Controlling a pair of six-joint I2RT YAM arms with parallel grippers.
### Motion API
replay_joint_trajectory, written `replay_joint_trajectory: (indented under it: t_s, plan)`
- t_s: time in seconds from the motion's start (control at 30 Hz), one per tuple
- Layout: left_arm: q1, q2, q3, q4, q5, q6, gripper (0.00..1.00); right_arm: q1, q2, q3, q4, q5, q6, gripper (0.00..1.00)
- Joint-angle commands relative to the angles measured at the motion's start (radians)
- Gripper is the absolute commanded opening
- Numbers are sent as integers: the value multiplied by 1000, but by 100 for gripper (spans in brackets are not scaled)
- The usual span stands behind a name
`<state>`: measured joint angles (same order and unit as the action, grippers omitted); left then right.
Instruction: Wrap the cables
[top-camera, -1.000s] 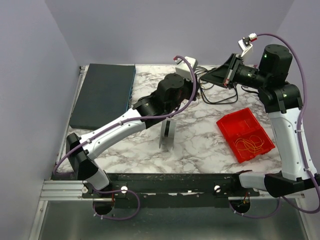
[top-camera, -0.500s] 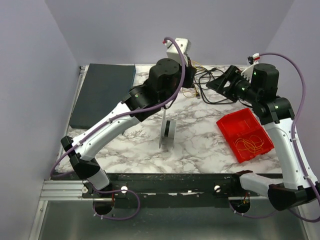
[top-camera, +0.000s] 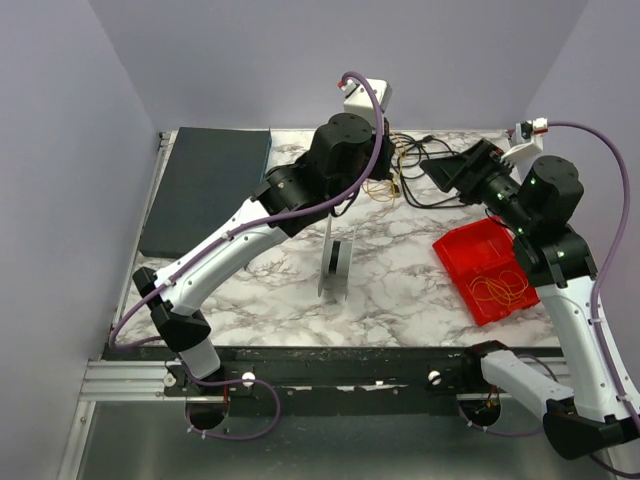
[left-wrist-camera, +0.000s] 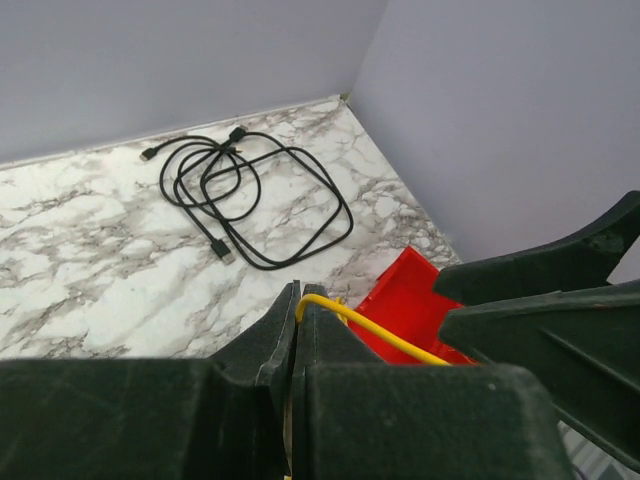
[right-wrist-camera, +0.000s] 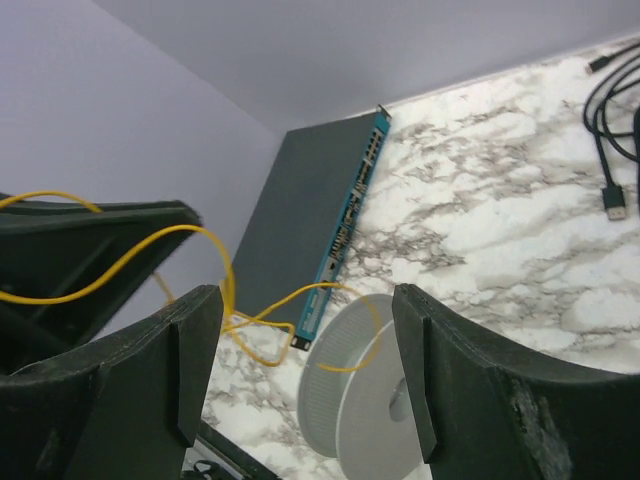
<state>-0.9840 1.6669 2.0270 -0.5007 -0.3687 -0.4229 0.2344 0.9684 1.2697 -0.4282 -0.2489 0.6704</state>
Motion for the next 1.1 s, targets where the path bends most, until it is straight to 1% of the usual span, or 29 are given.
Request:
replay_joint_trajectory:
  t_s: [0.0, 0.2, 0.33, 0.47, 0.6, 0.7, 0.87, 0.9, 1.0, 1.07]
  plan:
    - [-4, -3, 1, -12, 33, -23, 0, 10, -14, -52, 145, -71, 34, 75]
    - [-4, 3, 7, -15, 39, -28, 0, 28, 0, -70, 192, -72, 27, 75]
    - [-4, 17, 27, -24, 46, -33, 0, 61, 20, -70, 220, -61, 26, 73]
    - [-4, 23, 36, -30, 52, -34, 0, 142, 44, -74, 230, -8, 19, 72]
    - [-4, 25, 38, -31, 58, -34, 0, 238, 73, -75, 235, 83, 6, 70]
    - [-4, 21, 34, -36, 63, -37, 0, 279, 99, -65, 233, 164, 5, 64]
    - [-4, -27, -46, -14, 67, -46, 0, 287, 145, -23, 197, 359, 22, 41]
    - [-4, -38, -65, -9, 66, -48, 0, 287, 160, -12, 183, 389, 23, 39]
    - [-4, -74, -120, 9, 63, -51, 0, 288, 183, -7, 185, 464, 31, 38]
    - [-4, -89, -140, 14, 63, -54, 0, 288, 191, -13, 204, 479, 30, 38]
